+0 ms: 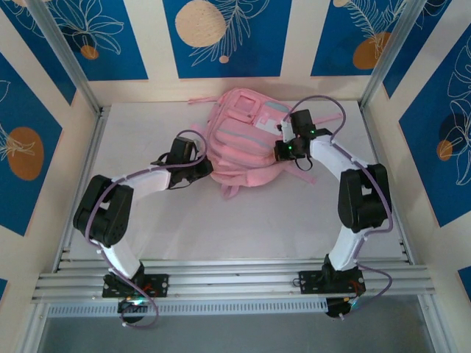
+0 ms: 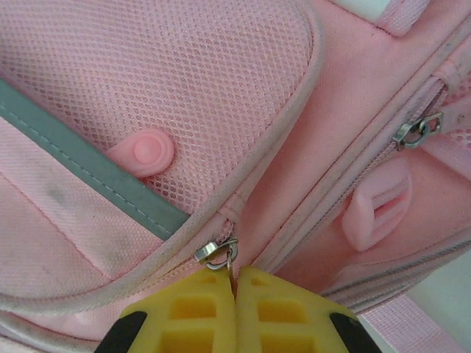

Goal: Pack the student bag
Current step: Zip the student bag at the top-center of the table.

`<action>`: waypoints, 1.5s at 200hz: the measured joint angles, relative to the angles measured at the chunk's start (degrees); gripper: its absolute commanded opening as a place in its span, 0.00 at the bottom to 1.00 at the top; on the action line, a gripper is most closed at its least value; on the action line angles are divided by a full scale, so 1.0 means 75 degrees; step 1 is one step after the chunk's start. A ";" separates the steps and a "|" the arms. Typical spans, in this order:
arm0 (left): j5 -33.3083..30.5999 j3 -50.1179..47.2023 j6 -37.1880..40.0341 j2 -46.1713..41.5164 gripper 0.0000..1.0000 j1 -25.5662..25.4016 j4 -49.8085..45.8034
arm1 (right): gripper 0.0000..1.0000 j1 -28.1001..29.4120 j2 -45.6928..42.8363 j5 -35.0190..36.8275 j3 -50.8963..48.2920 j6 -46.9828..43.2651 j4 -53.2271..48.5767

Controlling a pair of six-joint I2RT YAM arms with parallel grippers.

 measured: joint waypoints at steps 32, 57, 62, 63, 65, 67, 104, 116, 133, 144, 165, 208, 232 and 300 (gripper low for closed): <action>0.0009 0.0000 0.0143 -0.0020 0.00 0.0064 0.0015 | 0.01 -0.0003 0.0175 -0.0114 0.0256 -0.0399 -0.0312; 0.0003 0.0003 0.0300 -0.0035 0.00 0.0146 -0.0119 | 0.00 0.0020 0.0160 -0.0248 0.0224 -0.0906 -0.0382; 0.0003 0.0015 0.0344 -0.0035 0.00 0.0166 -0.0166 | 0.00 0.0044 0.0149 -0.0245 0.0178 -0.1102 -0.0344; 0.0003 0.0015 0.0350 -0.0035 0.00 0.0169 -0.0169 | 0.00 0.0055 0.0140 -0.0230 0.0160 -0.1151 -0.0338; 0.0003 0.0023 0.0373 -0.0035 0.00 0.0181 -0.0189 | 0.00 0.0070 0.0131 -0.0204 0.0128 -0.1274 -0.0306; 0.0003 0.0029 0.0388 -0.0035 0.00 0.0189 -0.0207 | 0.00 0.0082 0.0119 -0.0189 0.0102 -0.1335 -0.0277; 0.0003 0.0114 0.0635 -0.0128 0.00 0.0393 -0.0589 | 0.00 0.0274 -0.0102 0.0029 -0.0597 -0.2830 0.0428; 0.0003 0.0134 0.0708 -0.0195 0.00 0.0411 -0.0632 | 0.00 0.0210 -0.0105 -0.0079 -0.0603 -0.3241 0.0562; 0.0009 0.0157 0.0778 -0.0294 0.00 0.0425 -0.0688 | 0.00 0.0058 -0.0105 -0.0332 -0.0600 -0.3748 0.0670; 0.0009 0.0160 0.0801 -0.0347 0.00 0.0428 -0.0714 | 0.00 -0.0026 -0.0105 -0.0475 -0.0597 -0.3987 0.0720; 0.0029 0.0160 0.0857 -0.0425 0.00 0.0428 -0.0752 | 0.00 -0.0187 -0.0082 -0.0734 -0.0507 -0.4293 0.0761; 0.0093 0.0160 0.0944 -0.0493 0.00 0.0449 -0.0764 | 0.00 -0.0367 0.0017 -0.1090 -0.0428 -0.4354 0.1011; 0.0093 0.0160 0.0947 -0.0501 0.00 0.0469 -0.0769 | 0.01 -0.0367 0.0105 -0.1177 -0.0388 -0.4252 0.1084; 0.0064 0.0146 0.0938 -0.0542 0.06 0.0906 -0.1174 | 0.56 -0.0431 -0.0140 -0.1352 -0.0455 -0.3075 0.1253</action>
